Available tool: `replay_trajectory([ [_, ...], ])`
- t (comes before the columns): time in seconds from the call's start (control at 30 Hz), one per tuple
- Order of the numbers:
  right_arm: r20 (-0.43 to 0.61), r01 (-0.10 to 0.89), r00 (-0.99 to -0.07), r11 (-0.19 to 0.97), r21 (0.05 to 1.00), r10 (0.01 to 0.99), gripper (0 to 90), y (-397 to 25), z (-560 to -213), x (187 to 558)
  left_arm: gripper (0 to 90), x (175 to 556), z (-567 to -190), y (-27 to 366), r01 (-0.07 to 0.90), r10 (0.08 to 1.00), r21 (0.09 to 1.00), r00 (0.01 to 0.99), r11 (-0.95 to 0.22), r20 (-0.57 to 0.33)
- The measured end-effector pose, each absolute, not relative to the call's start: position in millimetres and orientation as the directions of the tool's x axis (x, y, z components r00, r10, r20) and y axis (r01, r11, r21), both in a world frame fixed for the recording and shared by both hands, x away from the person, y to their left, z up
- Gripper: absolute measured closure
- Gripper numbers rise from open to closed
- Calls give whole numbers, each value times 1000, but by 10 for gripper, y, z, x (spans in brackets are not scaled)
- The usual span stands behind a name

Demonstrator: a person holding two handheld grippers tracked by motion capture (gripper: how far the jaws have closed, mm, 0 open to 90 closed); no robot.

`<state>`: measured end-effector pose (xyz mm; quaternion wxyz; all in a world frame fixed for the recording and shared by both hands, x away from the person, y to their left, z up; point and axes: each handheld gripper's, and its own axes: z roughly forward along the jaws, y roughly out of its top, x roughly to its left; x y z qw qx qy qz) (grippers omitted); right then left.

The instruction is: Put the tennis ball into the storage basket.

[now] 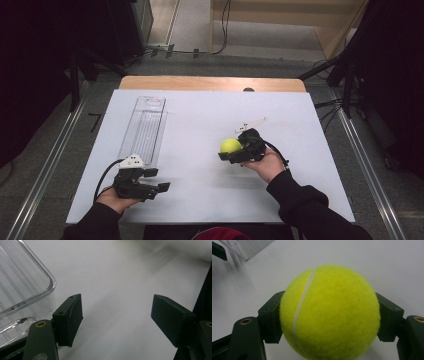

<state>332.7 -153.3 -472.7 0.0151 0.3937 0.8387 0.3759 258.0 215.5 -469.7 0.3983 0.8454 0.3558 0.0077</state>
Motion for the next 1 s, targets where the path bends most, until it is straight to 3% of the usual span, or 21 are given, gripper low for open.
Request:
replay_trajectory([
  [1.0,289,629,-733,452,633,615,228,-1107,-4646,3390,264,2526,-4674,2201,588,597,691,752,-420,-278],
])
